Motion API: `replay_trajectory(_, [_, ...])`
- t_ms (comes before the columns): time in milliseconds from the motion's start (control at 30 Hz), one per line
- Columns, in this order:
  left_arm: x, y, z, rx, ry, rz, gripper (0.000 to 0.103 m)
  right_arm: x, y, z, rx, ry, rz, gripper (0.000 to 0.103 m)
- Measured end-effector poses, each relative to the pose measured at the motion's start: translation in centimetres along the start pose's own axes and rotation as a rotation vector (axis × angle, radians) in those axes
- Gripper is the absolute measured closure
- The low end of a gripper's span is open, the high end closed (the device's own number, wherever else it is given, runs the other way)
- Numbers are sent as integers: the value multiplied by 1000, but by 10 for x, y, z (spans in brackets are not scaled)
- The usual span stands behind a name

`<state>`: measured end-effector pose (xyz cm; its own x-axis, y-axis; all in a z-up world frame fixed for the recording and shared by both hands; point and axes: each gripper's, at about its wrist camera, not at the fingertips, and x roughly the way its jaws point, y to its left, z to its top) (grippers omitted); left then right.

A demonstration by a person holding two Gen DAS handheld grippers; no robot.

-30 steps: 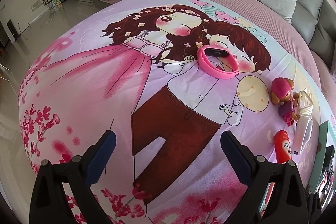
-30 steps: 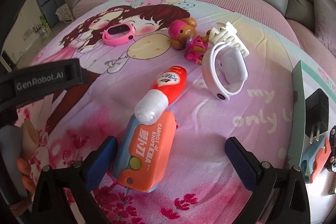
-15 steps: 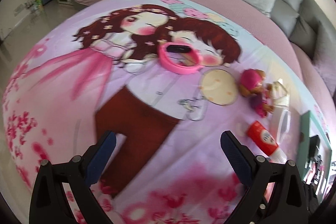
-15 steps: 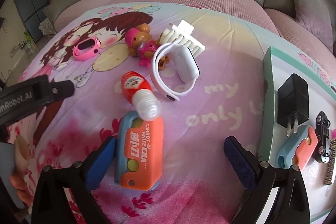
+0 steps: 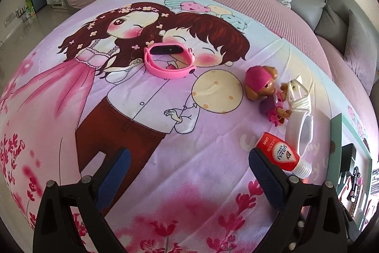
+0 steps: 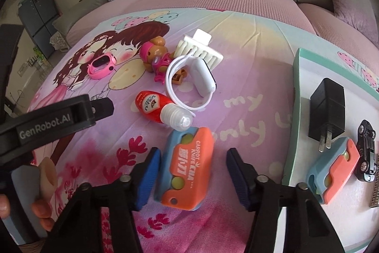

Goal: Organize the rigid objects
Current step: 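Lower the right tool onto the orange carrot knife toy and grasp it, then grasp the red-capped tube with the left tool while the right tool carries the knife toward the tray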

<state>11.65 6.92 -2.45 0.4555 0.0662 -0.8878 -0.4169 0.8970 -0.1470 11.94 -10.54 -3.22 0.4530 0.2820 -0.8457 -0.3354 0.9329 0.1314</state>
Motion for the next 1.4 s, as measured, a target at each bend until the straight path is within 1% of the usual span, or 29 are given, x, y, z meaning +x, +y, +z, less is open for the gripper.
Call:
replay_trajectory(67, [1,-2,0,2,4,1,3,-1,-4,0,15,5,-1,56])
replay_trajectory(333, [-1,-19,2,42,8,-14,3,-10,-24,2,103,-8,21,56])
replay_trajectory(400, [-2,-25,2,52,11,-16,3,-14,-31,3,140,-19,50,56])
replay_trajectory(533, [-1,-33,3,48,32,-58,3,-25,-40,5,172,-49,46,57])
replay_trajectory(600, [2,-37,2,60,44,-57,3,-32,-45,6,179,-66,48,57])
replay_trajectory(700, [5,-45,-1,114,50,-49,3,-41,-49,7,180,-88,39,57])
replay_trajectory(833, [11,-56,-7,226,54,-48,3,-49,-57,8,197,-104,28,58])
replay_trajectory(967, [13,-73,-14,343,46,-81,3,-52,-65,7,213,-105,19,58])
replay_trajectory(1067, [14,-83,-17,403,33,-85,3,-52,-68,7,222,-104,25,58])
replay_trajectory(1133, [16,-87,-19,429,35,-94,3,-52,-68,6,220,-104,24,58])
replay_trajectory(1267, [21,-95,-24,491,30,-64,3,-53,-68,6,225,-104,28,58])
replay_trajectory(1400, [21,-97,-22,490,21,-74,3,-52,-68,5,226,-99,29,58])
